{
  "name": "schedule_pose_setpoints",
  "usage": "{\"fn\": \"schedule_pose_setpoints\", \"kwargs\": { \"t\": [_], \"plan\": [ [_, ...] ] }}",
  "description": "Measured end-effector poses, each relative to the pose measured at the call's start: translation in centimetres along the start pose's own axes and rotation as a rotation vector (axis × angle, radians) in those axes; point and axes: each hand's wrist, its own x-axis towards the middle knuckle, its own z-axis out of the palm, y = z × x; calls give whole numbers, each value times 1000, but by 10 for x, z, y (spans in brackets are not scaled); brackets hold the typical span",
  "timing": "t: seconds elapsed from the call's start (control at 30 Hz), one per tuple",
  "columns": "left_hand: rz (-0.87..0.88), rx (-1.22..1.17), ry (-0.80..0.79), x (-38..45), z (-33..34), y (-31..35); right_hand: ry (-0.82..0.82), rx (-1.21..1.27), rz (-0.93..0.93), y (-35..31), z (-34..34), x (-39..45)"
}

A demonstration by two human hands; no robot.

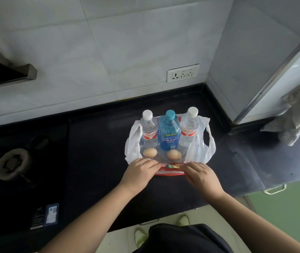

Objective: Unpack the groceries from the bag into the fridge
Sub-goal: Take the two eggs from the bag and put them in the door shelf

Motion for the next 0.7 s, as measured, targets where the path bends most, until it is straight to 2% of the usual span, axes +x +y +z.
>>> {"fn": "schedule_pose_setpoints", "kwargs": {
  "t": [0.07,0.27,0.4,0.5,0.6,0.7],
  "plan": [
    [2,4,-29,-7,3,1,-31,3,-37,0,3,-3],
    [-89,-28,-323,-15,10,8,-179,39,-50,-1,18,-16],
    [-179,-62,-249,0,7,14,-174,74,16,-4,18,-7],
    [-367,-168,-346,20,5,24,-153,70,63,-5,18,9],
    [-652,-200,-472,33,16,30,-188,28,143,-5,24,28],
    [-738,-59,-401,31,28,28,-320,13,207,-4,31,42]
  ]
}}
